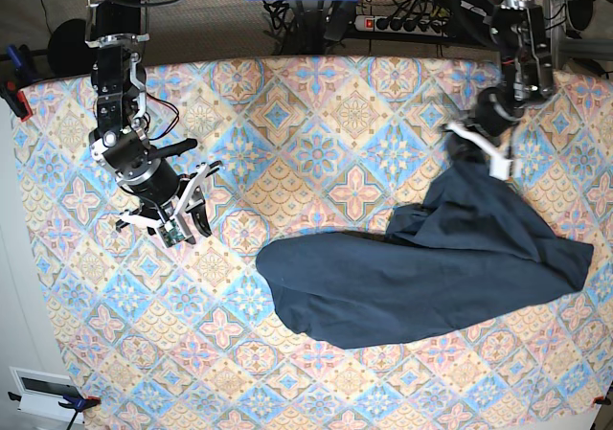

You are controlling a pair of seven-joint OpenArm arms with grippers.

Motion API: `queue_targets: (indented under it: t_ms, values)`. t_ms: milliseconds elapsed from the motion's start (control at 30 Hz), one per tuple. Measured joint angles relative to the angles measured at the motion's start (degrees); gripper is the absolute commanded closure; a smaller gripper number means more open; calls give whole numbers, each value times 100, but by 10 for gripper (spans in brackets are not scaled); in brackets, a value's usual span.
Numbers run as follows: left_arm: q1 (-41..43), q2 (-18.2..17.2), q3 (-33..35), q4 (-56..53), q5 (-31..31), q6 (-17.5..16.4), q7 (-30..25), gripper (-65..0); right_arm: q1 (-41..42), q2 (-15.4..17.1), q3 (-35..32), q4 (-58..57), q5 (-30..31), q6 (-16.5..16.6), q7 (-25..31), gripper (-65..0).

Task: Layout the t-shirt on the table in an organized manner, then fold the t-shirt properly
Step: 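Grasp the shirt's free end with the right gripper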

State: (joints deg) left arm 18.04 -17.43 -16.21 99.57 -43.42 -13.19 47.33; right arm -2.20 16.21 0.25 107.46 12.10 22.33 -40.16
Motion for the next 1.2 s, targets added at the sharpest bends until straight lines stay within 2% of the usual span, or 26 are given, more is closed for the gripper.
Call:
queue_targets:
  t_ms: [100,167,300,367,433,567,667,800,900,1033,1100,1200]
  values:
    - [341,-105,-101,894,-264,42,22,0,59,46,-94,-234,13,-13,33,-147]
    - [481,-103,-428,1287,-647,24,66,0,90,44,-315,-501,-15,-46,-7,-147]
    - [306,-98,-1646,1451,-1729,-337,68,0,28,2,-774,-570,26,37,-4,-147]
    - [22,-131,-2264,1440,-2258,-310,131,0,83,31,-964,-654,13,-4,0,-147]
    - [-531,-313,-2706,1423,-2481,-345,695,0,94,33,-1222,-748,7,-28,-2,-147]
    - [-1331,-577,-3963,1370,-2363,-400,841,0,48,-109,-1733,-831,7,-2,-7,-147]
    - [-1517,-813,-4350,754,-1910,-345,1099,0,87,-138,-2122,-855,15,-4,92,-147]
    - [-1617,-1117,-4857,-190,-2046,-437,1231,0,494,-400,-2651,-1246,-22,-2,7,-148]
    - [-1563,-1401,-5466,-636,-1853,-319,1172,0,699,-616,-2824,-1456,2,-46,162,-149]
    - [-1502,-1690,-5733,-951,-2000,-398,1217,0,647,-817,-3023,-1954,-22,46,20,-193]
    - [-1368,-1735,-5829,-1005,-2118,-404,1309,0,876,-892,-3025,-2166,-302,35,-111,-206]
    - [-1097,-1731,-5908,-1056,-2149,-354,1294,0,1453,-944,-2992,-2203,-332,-48,164,-208]
